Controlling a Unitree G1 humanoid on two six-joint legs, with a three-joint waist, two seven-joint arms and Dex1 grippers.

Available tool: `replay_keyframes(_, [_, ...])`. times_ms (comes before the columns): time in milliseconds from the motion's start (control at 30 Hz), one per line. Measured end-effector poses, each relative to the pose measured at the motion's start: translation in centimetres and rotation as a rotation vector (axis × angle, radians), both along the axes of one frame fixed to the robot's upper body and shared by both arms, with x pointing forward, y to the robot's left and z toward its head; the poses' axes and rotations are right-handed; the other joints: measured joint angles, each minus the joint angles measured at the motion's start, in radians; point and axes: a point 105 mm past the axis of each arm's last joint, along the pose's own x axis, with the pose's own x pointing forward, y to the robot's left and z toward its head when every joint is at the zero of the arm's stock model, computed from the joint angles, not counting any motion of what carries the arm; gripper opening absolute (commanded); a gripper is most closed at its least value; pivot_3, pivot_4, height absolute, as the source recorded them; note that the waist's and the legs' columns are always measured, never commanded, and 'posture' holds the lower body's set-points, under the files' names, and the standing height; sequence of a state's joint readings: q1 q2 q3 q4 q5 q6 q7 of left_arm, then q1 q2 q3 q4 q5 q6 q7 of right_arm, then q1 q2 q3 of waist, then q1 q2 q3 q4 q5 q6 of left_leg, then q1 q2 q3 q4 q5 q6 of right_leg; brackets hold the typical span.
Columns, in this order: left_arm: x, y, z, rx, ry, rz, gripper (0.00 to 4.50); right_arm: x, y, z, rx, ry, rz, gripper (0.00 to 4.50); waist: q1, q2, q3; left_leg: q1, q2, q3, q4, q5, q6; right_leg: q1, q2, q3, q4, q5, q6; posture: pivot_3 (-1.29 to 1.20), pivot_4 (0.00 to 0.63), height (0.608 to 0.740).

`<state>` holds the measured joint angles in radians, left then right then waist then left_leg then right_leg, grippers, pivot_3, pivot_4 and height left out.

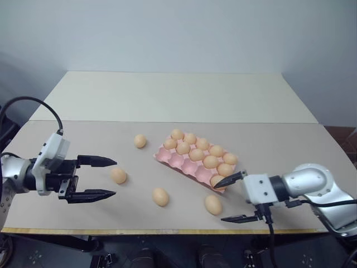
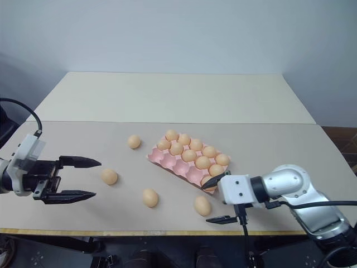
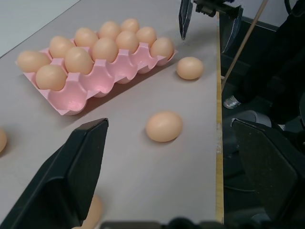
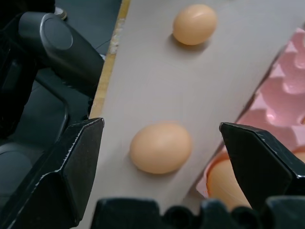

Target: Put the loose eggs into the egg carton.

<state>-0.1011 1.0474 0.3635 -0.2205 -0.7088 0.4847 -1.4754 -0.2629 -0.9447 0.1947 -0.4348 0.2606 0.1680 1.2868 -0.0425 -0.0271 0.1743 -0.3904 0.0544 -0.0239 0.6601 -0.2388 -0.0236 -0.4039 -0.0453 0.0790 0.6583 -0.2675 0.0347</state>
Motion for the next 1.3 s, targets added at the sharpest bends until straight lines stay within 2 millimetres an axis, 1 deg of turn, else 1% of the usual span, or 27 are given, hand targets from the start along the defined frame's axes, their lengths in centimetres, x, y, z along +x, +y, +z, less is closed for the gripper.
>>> replay_keyframes(100, [-0.2,-0.2,-0.3,0.003,0.016,-0.020,4.48,0.4,1.0,-0.9,-0.014,-0.013,0.029,4.50,0.000,0.000,0.000,0.000,0.000,0.000,0.000,0.000,0.000,0.000,0.000,0.000,0.001,0.000,0.000,0.00,0.150,0.740])
replay_keyframes(267, [-0.4,-0.4,-0.6,0.005,0.034,-0.046,4.48,0.9,1.2,-2.1,-0.031,0.005,0.024,4.50,0.000,0.000,0.000,0.000,0.000,0.000,0.000,0.000,0.000,0.000,0.000,0.000,0.000,0.000,0.000,0.00,0.150,0.740])
replay_keyframes(400, [-0.4,-0.5,-0.5,0.007,0.030,-0.053,4.48,1.1,1.4,-2.5,-0.042,0.005,0.034,4.50,0.001,0.000,0.000,0.000,0.000,0.000,0.000,0.000,0.000,0.000,0.000,0.000,0.001,0.000,0.000,0.00,0.150,0.740])
replay_keyframes(467, [-0.4,-0.5,-0.5,0.008,0.024,-0.058,4.50,1.1,1.3,-2.8,-0.054,0.012,0.041,4.13,0.000,0.000,0.000,0.000,0.000,0.000,0.000,0.000,0.000,0.000,0.000,0.000,0.001,0.000,0.000,0.00,0.150,0.740])
replay_keyframes(500, [-0.4,-0.5,-0.5,0.010,0.019,-0.061,4.50,1.2,1.3,-3.0,-0.064,0.012,0.042,4.13,0.000,0.000,0.000,0.000,0.000,0.000,0.000,0.000,0.000,0.000,0.000,0.000,0.001,0.000,0.000,0.00,0.150,0.740])
replay_keyframes(533, [-0.4,-0.5,-0.5,0.010,0.016,-0.063,4.50,1.3,1.2,-3.2,-0.071,0.013,0.039,3.69,0.000,0.000,0.000,0.000,0.000,0.000,0.000,0.000,0.000,0.000,0.000,0.000,0.001,0.000,0.000,0.00,0.150,0.740])
replay_keyframes(633, [-0.5,-0.5,-0.5,0.012,0.016,-0.069,4.50,1.5,0.9,-3.5,-0.079,0.012,0.033,2.72,0.000,0.000,0.000,0.000,0.000,0.000,0.000,0.000,0.000,0.000,0.000,0.000,0.001,0.000,0.000,0.00,0.150,0.740])
replay_keyframes(667, [-0.5,-0.5,-0.5,0.013,0.016,-0.071,4.50,1.5,1.0,-3.5,-0.079,0.011,0.036,2.54,0.000,0.000,0.000,0.000,0.000,0.000,0.000,0.000,0.000,0.000,0.000,0.000,0.001,0.000,0.000,0.00,0.150,0.740])
replay_keyframes(767, [-0.6,-0.5,-0.6,0.018,0.018,-0.076,4.50,1.5,1.0,-3.4,-0.075,0.010,0.038,2.37,0.000,0.000,0.000,0.000,0.000,0.000,0.000,0.000,0.000,0.000,0.000,0.000,0.001,0.000,0.000,0.00,0.150,0.740])
replay_keyframes(900, [-0.6,-0.4,-0.6,0.025,0.017,-0.074,4.50,1.5,1.3,-3.2,-0.059,0.003,0.038,2.37,0.000,0.000,0.000,0.000,0.000,0.000,0.000,0.000,0.000,0.000,0.000,0.000,0.001,0.000,0.000,0.00,0.150,0.740])
replay_keyframes(967, [-0.5,-0.4,-0.6,0.022,0.016,-0.068,4.50,1.5,1.5,-2.7,-0.036,0.001,0.032,2.37,0.000,0.000,0.000,0.000,0.000,0.000,0.000,0.000,0.000,0.000,0.000,0.000,0.001,0.000,0.000,0.00,0.150,0.740])
replay_keyframes(1067, [0.1,-0.2,-0.2,-0.009,-0.007,-0.030,4.50,2.0,1.8,-1.3,0.020,-0.012,0.007,2.37,0.000,0.000,0.000,0.001,0.000,0.000,0.000,0.000,0.000,0.000,0.000,0.000,0.002,0.000,0.000,0.00,0.150,0.740])
replay_keyframes(1167, [1.1,-0.1,1.3,-0.072,-0.068,0.021,4.50,4.1,3.0,2.2,0.161,-0.087,-0.071,2.37,-0.004,0.000,0.000,0.001,0.000,-0.001,0.001,0.000,0.000,0.000,0.001,0.000,0.004,0.000,0.000,0.00,0.150,0.740])
replay_keyframes(1233, [1.4,0.0,2.1,-0.092,-0.110,0.044,4.50,5.4,3.1,4.2,0.221,-0.152,-0.131,2.37,-0.002,0.000,0.000,0.001,0.000,-0.001,0.000,0.000,0.000,0.000,0.001,0.000,0.004,0.000,-0.001,0.00,0.150,0.740])
replay_keyframes(1267, [1.5,0.0,2.3,-0.103,-0.120,0.055,4.50,5.9,3.0,4.6,0.236,-0.166,-0.160,2.37,-0.001,0.000,0.000,0.001,0.000,-0.001,0.000,0.000,0.000,0.000,0.001,0.000,0.003,0.000,-0.001,0.00,0.150,0.740])
replay_keyframes(1300, [1.7,0.0,2.3,-0.118,-0.123,0.062,4.50,6.5,2.8,4.5,0.238,-0.177,-0.196,2.37,0.001,0.000,0.000,0.000,0.000,-0.001,0.000,0.000,0.000,0.000,0.000,0.000,0.003,0.000,-0.001,0.00,0.150,0.740])
